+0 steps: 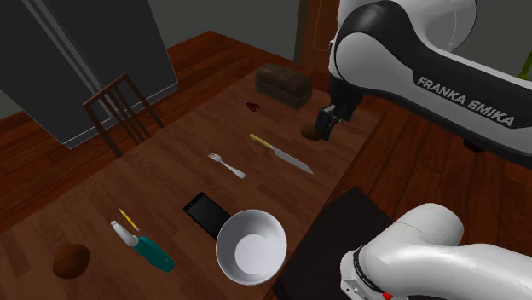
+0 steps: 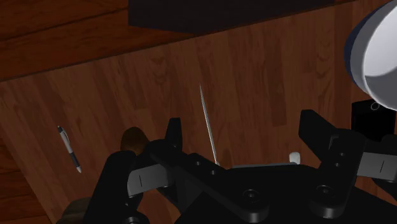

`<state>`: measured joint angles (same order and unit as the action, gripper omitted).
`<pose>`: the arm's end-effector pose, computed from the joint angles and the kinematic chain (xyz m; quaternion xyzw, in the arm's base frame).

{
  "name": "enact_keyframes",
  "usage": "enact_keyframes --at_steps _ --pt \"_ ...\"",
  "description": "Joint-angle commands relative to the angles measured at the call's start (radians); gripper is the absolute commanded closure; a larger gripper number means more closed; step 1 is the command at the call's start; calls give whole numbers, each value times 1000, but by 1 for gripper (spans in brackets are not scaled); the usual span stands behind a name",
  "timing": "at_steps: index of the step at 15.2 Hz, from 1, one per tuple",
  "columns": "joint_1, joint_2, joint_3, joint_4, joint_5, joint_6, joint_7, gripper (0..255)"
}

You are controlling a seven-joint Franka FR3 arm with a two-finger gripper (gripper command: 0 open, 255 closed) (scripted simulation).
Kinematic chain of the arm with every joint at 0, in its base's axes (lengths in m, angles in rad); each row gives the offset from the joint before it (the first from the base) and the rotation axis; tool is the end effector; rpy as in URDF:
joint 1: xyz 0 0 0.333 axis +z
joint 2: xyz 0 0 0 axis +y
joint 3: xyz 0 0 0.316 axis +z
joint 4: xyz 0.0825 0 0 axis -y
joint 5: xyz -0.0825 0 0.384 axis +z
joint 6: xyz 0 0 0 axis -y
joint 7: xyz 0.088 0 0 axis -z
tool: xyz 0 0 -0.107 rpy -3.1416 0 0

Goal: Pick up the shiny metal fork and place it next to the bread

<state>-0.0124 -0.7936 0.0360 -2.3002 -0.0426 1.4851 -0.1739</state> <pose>0.2962 0.0061 0.6116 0.9952 0.0915 -0.0136 0.0331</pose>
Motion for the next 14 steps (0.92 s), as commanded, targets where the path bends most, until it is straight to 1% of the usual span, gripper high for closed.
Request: enact_keyframes --at_steps 1,8,14 --pt "0 0 0 0 0 0 0 0" --pt "26 185 70 -14 46 175 68 0" --pt "44 375 129 22 64 311 125 0"
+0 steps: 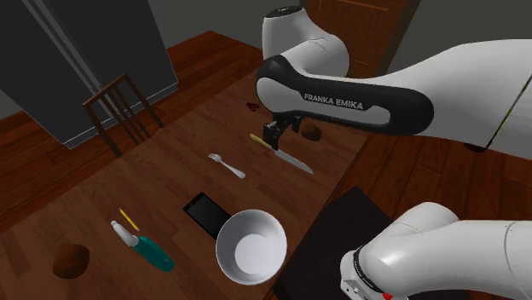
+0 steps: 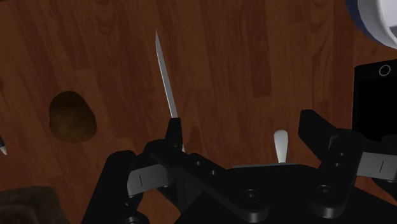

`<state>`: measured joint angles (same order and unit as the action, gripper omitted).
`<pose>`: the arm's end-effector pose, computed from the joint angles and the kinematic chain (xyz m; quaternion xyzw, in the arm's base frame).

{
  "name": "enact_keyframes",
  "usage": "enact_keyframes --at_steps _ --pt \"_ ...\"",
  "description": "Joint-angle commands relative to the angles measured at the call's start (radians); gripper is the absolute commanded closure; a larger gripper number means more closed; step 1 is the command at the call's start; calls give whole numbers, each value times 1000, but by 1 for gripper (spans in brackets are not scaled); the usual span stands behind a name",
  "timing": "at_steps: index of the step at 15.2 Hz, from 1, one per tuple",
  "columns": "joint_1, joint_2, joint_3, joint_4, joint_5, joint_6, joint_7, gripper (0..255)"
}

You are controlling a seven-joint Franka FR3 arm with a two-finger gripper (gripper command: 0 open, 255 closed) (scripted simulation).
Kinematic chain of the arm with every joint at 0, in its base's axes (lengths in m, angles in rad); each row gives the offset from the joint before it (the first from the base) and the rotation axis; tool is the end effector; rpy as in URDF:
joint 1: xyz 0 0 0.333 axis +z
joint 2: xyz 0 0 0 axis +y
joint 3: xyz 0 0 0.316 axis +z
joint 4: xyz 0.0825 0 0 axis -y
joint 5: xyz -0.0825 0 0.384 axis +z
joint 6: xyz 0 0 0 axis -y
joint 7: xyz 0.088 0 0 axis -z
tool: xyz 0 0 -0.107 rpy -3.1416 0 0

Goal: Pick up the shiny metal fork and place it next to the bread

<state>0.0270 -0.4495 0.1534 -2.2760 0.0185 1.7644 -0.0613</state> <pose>0.4035 0.0817 0.5215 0.9931 0.1098 -0.0320 0.0259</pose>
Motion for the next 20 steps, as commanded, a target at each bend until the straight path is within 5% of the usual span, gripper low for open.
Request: enact_keyframes --at_steps 1,11,20 --pt "7 65 21 8 4 52 22 0" --pt "39 429 99 179 -32 209 127 0" --pt "98 768 124 429 -107 260 216 0"
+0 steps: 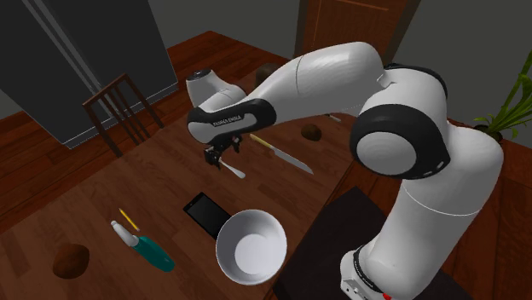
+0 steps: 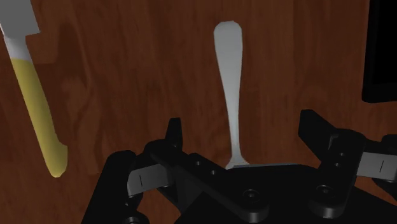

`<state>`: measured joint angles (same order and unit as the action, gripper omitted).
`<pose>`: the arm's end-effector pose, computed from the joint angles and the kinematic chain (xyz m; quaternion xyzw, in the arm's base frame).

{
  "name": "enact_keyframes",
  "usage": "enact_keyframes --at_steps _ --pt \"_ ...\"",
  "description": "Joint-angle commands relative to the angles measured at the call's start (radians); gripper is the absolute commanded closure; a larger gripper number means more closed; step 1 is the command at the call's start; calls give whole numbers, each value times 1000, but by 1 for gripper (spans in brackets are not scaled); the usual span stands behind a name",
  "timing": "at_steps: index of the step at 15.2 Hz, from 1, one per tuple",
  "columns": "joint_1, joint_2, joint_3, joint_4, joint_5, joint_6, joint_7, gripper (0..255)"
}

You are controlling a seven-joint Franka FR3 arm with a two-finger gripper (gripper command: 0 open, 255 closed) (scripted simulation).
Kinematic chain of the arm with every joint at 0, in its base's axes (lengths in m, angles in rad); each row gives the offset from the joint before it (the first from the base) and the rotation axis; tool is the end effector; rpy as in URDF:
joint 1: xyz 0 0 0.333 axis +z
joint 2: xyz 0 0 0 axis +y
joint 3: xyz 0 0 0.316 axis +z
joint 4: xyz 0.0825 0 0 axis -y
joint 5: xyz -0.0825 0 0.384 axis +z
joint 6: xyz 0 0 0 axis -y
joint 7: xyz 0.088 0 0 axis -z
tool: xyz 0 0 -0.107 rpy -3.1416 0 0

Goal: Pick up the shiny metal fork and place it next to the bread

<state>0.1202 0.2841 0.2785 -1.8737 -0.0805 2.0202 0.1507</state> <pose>0.5630 0.2231 0.3572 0.9881 0.1402 -0.0613 0.0134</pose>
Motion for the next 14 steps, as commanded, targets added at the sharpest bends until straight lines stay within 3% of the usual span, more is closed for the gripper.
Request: enact_keyframes --at_steps 1,8,14 --pt "5 38 -2 18 -10 17 5 0" --pt "8 71 -7 -30 -22 96 13 0" --pt "8 71 -7 -30 -22 96 13 0"
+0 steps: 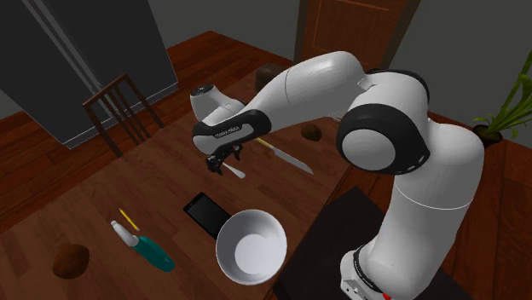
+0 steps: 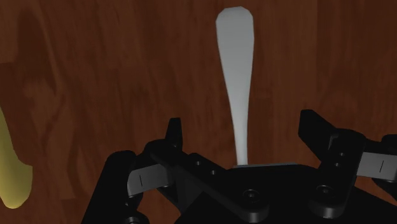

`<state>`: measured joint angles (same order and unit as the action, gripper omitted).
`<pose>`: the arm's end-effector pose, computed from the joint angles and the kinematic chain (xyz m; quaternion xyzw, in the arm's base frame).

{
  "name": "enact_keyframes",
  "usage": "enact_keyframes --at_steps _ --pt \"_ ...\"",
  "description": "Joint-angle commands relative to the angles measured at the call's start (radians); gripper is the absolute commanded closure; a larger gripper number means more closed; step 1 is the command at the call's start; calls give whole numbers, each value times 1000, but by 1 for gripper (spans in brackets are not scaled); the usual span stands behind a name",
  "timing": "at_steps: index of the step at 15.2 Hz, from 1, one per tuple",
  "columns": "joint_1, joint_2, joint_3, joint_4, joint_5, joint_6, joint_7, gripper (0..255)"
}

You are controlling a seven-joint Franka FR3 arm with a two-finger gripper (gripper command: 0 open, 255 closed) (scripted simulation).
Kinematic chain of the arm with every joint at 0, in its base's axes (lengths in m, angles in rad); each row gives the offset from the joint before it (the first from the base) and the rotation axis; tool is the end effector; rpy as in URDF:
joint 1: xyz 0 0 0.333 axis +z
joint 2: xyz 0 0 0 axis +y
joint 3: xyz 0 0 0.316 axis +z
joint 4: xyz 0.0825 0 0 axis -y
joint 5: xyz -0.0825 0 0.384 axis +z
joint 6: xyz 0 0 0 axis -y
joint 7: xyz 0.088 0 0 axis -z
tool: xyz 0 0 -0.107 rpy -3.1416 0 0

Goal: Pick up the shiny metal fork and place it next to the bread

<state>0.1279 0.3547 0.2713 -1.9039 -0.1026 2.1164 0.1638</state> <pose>0.5654 0.2251 0.3094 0.9879 0.1413 -0.0624 0.0129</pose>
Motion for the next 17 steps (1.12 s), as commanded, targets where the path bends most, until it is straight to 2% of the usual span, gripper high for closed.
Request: enact_keyframes --at_steps 1,2,11,17 --pt "0 0 0 0 0 0 0 0" --pt "0 0 0 0 0 0 0 255" --pt "0 0 0 0 0 0 0 255" --pt "-4 -42 6 27 14 -67 -9 255"
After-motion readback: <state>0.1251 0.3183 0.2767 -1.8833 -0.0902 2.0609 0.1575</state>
